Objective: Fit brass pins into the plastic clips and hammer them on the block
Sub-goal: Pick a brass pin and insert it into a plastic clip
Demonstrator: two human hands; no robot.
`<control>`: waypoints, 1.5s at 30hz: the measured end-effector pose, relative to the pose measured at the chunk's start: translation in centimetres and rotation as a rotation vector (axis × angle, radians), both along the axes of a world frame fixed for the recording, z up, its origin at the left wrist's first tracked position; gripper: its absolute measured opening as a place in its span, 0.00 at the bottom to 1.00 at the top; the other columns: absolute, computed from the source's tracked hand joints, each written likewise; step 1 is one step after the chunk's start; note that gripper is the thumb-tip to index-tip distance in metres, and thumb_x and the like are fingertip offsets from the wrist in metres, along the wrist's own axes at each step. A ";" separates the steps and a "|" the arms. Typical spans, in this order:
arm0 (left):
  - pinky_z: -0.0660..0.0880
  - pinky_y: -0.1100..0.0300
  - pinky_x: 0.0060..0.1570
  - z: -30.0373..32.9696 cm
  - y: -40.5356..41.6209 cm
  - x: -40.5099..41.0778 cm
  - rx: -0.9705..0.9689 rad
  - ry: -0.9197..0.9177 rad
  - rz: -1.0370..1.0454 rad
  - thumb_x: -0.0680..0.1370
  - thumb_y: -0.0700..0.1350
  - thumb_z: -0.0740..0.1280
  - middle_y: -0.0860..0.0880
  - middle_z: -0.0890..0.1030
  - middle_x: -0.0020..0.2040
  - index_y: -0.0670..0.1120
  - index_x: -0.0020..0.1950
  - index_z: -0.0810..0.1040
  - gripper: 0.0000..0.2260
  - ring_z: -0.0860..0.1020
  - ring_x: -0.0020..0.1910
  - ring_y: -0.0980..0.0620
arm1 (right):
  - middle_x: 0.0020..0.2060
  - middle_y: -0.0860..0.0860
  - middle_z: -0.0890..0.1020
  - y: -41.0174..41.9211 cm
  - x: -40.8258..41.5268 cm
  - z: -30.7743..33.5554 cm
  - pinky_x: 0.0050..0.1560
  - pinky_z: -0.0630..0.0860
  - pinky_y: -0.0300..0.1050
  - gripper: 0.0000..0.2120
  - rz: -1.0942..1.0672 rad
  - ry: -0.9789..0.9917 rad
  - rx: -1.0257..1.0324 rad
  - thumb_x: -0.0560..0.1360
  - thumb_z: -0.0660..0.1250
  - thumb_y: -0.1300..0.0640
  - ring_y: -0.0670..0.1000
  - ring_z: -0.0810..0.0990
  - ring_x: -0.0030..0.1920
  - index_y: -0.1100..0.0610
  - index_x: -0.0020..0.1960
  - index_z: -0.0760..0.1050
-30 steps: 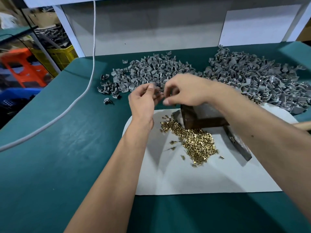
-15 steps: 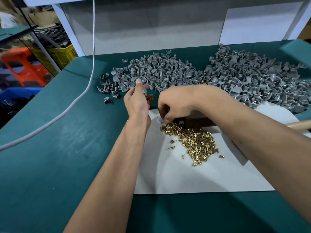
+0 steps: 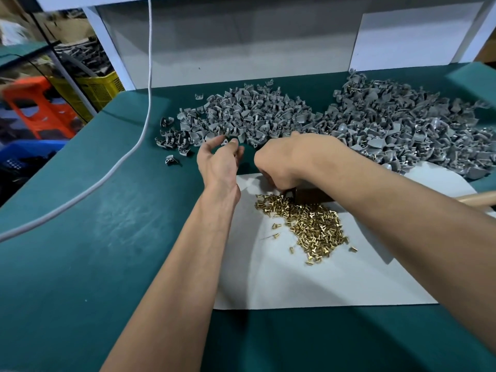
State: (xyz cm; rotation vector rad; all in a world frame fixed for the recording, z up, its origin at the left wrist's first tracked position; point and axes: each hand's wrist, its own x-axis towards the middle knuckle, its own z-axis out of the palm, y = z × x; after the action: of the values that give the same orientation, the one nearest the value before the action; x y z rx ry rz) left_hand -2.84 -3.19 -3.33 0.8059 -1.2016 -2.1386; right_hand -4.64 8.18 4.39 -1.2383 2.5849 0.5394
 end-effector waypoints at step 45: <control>0.82 0.55 0.56 0.5 6.2 2.1 -0.447 0.321 -0.644 0.76 0.30 0.71 0.49 0.82 0.44 0.43 0.59 0.84 0.14 0.84 0.45 0.47 | 0.46 0.42 0.86 14.2 0.4 -4.2 0.59 0.80 0.46 0.12 -0.335 -0.189 -1.478 0.78 0.71 0.65 0.43 0.84 0.52 0.50 0.52 0.86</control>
State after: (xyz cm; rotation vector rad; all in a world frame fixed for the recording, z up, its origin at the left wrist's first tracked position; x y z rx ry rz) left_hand -0.75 2.96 -2.82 -0.1452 -1.8257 -2.2031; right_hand -4.24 22.40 0.14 -0.8784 2.7285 -1.7098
